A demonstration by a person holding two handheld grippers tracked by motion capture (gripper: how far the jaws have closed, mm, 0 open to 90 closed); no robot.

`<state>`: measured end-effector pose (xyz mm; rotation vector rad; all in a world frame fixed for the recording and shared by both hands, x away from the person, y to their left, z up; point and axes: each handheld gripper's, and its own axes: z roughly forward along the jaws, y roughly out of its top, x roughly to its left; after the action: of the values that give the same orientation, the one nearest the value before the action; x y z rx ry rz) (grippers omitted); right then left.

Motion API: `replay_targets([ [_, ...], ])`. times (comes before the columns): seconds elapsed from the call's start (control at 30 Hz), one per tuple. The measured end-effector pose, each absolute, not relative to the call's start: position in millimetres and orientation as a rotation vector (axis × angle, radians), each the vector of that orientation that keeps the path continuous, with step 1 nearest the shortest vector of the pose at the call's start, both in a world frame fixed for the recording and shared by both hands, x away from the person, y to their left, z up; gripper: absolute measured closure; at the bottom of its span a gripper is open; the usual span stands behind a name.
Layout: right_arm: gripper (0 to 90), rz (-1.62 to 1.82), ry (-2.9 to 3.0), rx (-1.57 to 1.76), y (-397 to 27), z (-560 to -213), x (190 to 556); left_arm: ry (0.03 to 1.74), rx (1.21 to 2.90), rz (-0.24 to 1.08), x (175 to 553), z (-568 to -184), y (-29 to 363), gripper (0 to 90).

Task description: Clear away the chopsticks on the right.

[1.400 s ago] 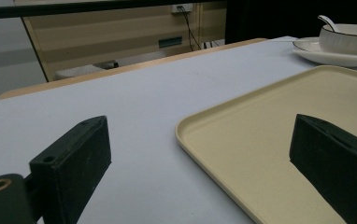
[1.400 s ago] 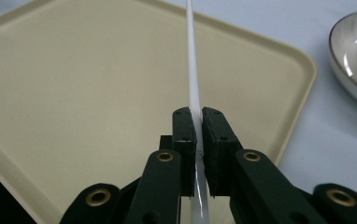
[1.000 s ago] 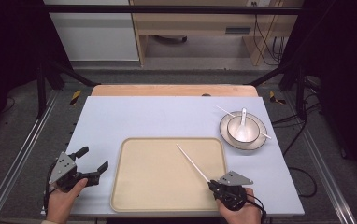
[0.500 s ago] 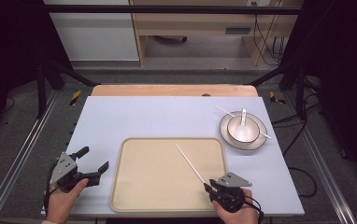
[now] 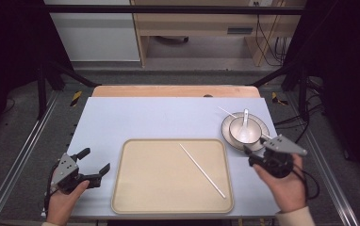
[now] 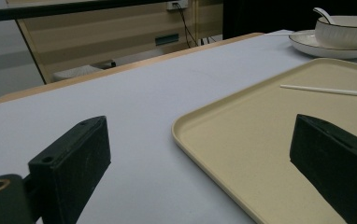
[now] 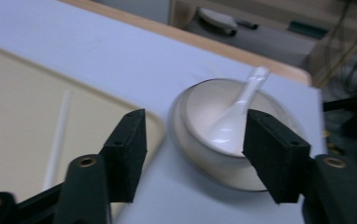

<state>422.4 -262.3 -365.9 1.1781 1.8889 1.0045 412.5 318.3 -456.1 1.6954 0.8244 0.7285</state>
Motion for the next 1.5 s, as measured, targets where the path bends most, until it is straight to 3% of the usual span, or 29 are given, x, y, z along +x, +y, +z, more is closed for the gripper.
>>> replay_targets([
  [0.17,28.5,0.96,1.882,1.231,-307,-358,462,0.835,1.687,0.728,414,-456,320,4.9],
  [0.43,54.7,0.946,1.962,1.333,-353,-386,510,0.849,1.683,0.743,413,-457,321,5.2],
  [0.73,63.9,0.915,2.087,1.35,-357,-416,539,0.88,1.69,0.742,416,-461,324,5.3],
  [1.5,68.4,0.825,2.186,1.331,-352,-444,557,0.873,1.711,0.737,415,-462,321,5.3],
])
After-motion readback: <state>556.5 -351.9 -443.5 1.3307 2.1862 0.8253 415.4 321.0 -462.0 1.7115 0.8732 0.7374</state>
